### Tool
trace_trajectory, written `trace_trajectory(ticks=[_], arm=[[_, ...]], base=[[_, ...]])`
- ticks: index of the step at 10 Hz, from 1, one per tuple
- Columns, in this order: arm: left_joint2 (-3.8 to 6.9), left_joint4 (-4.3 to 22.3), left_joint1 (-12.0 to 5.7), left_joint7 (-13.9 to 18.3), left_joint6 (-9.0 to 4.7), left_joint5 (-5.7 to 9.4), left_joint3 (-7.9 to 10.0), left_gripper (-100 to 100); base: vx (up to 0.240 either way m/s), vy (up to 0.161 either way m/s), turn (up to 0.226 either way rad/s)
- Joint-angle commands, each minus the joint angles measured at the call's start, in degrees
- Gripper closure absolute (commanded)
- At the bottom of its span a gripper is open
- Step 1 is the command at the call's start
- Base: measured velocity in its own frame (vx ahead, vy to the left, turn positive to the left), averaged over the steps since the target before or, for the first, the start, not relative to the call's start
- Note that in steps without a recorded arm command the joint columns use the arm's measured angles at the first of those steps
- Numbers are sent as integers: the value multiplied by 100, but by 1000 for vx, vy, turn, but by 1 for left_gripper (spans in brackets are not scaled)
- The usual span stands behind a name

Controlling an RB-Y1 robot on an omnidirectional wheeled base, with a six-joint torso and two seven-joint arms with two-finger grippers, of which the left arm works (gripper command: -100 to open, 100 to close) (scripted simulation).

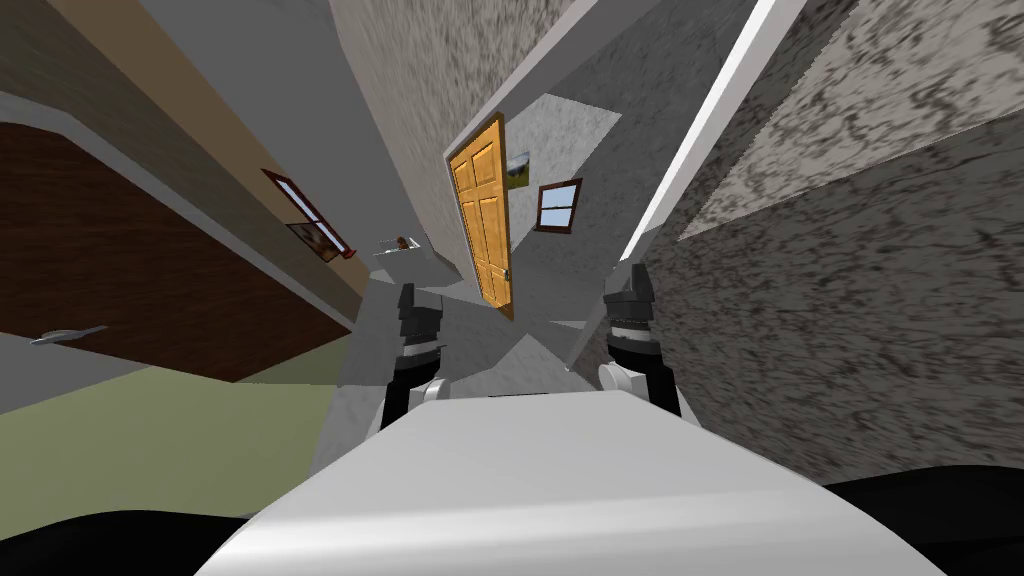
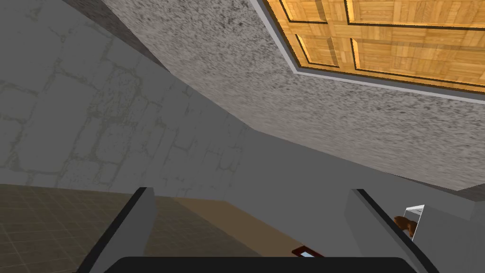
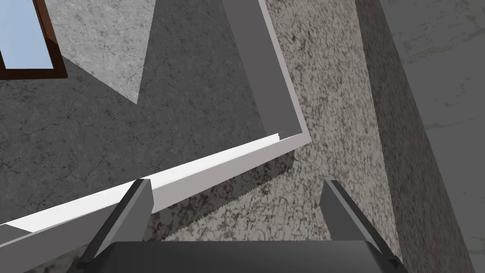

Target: Push the door open

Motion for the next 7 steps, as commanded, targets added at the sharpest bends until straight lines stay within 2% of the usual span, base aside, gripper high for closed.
trace_trajectory(ticks=[1,7], arm=[[65,208,-86,2,-49,22,-36,-100],[219,844,-350,10,-197,90,-146,-100]], base=[[58,20,-87],[104,47,-75]])
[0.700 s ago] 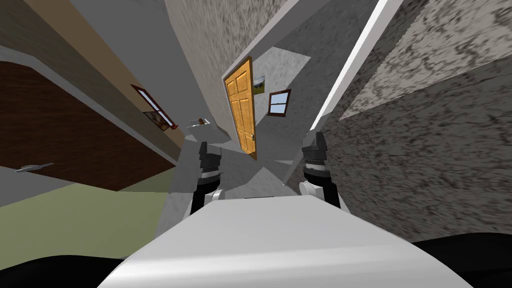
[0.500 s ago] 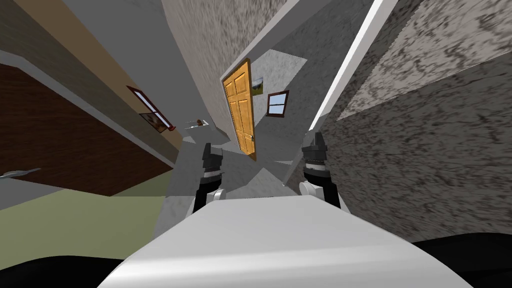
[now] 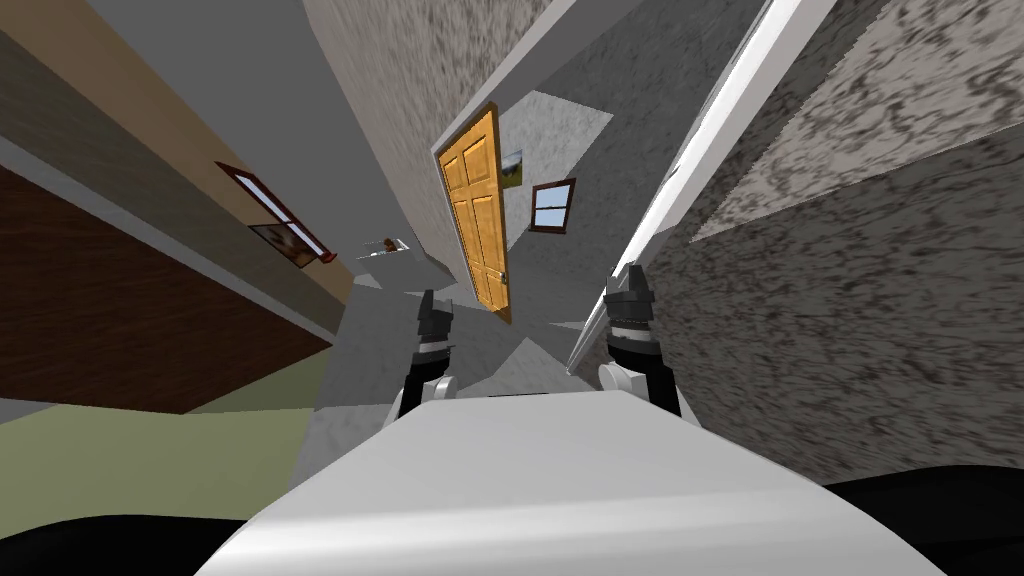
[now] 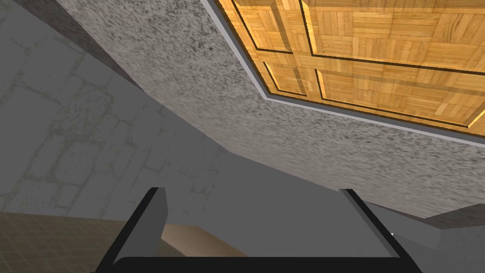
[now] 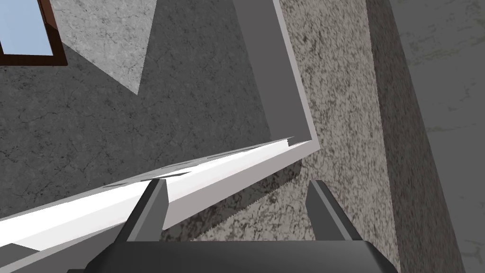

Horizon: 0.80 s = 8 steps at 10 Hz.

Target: Push the door open

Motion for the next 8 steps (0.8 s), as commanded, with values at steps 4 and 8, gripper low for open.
trace_trajectory(ticks=[4,8], arm=[[129,658,-272,13,-153,75,-114,-100],[198,1133,-469,18,-264,125,-196,-100]], base=[[116,62,-97],[88,54,-75]])
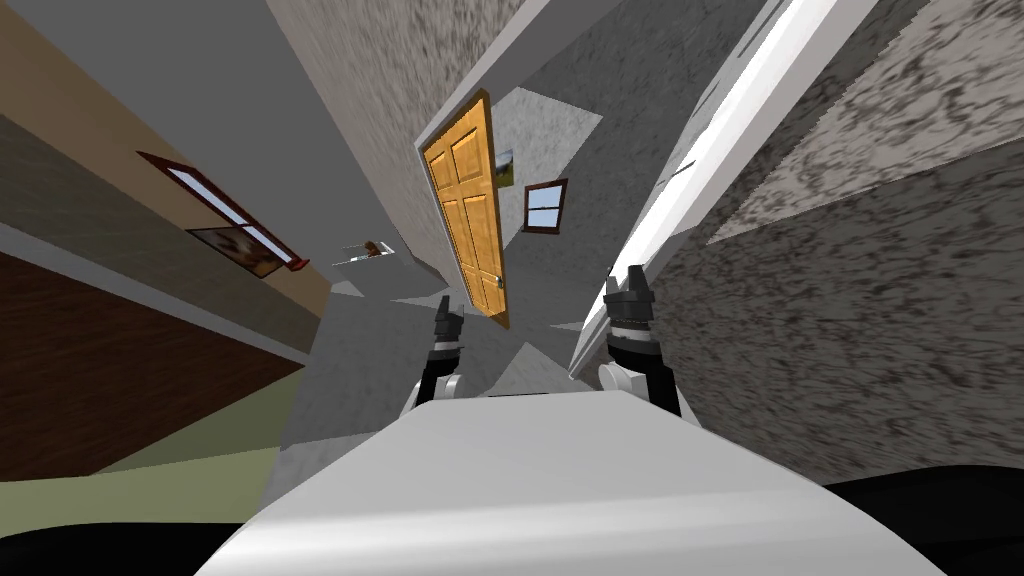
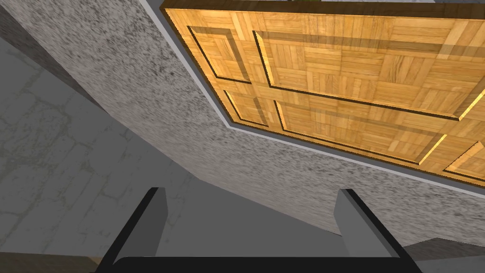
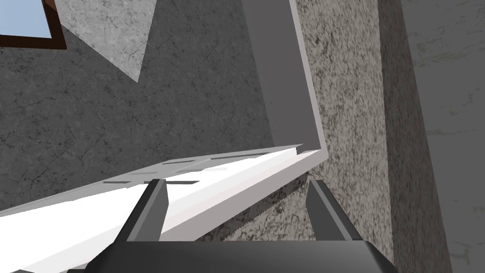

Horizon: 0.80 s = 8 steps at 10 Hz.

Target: Push the door open

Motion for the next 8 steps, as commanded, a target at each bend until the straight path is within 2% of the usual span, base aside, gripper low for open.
trace_trajectory(ticks=[1,8], arm=[[24,231,-94,1,-65,21,-34,-100],[130,1164,-481,12,-283,121,-196,-100]], base=[[92,63,-72],[87,62,-87]])
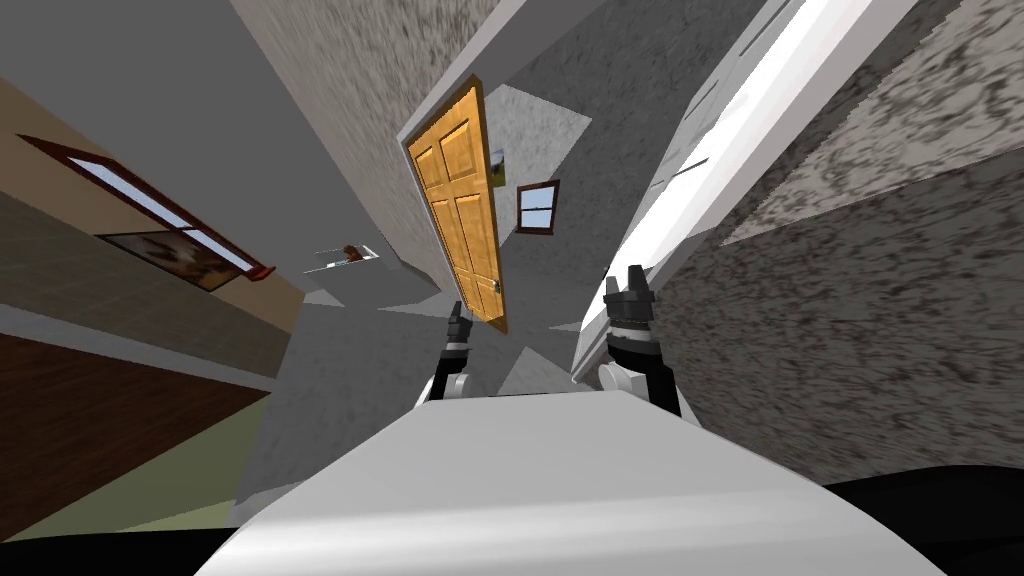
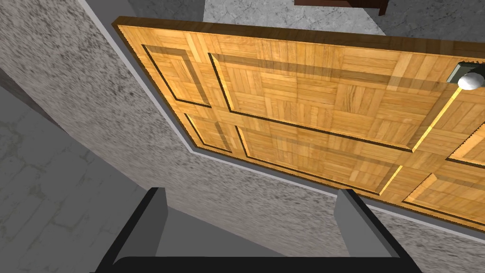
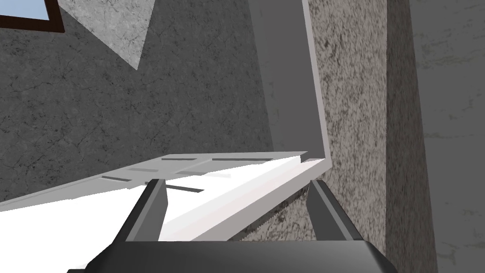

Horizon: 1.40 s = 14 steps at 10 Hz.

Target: Push the door open

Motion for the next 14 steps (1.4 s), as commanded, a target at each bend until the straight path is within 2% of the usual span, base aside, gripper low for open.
trace_trajectory(ticks=[1,14], arm=[[30,209,-97,8,-30,29,-34,-100],[161,2132,-895,29,-479,235,-366,-100]], base=[[89,71,-66],[83,76,-94]])
